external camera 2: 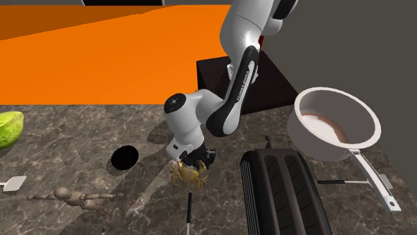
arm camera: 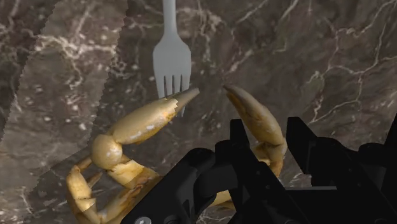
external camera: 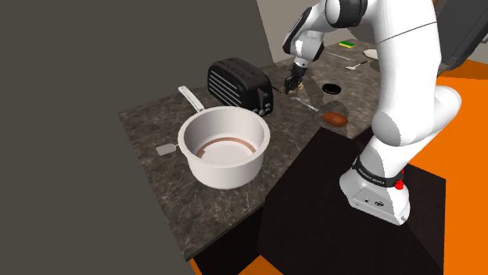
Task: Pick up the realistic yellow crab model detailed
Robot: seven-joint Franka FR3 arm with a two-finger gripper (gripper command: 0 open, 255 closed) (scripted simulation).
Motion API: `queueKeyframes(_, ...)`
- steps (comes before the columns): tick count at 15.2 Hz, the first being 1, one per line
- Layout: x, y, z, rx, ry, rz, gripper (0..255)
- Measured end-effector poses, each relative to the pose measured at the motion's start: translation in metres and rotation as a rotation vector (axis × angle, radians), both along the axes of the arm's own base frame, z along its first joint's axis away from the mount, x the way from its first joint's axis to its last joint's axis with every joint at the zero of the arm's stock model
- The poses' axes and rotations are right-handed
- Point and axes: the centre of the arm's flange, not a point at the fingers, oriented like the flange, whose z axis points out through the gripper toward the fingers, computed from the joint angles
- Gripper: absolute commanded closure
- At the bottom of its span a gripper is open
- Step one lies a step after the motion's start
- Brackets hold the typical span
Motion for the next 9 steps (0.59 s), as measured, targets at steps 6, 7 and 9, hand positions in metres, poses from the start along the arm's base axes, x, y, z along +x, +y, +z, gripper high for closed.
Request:
queueKeyframes(6,-0.001,0.002,0.031,0.0,0.0,0.0,255)
queueKeyframes(7,0.0,0.0,0.038,0.0,0.0,0.0,255)
queueKeyframes(9,-0.001,0.001,0.047,0.0,0.0,0.0,255)
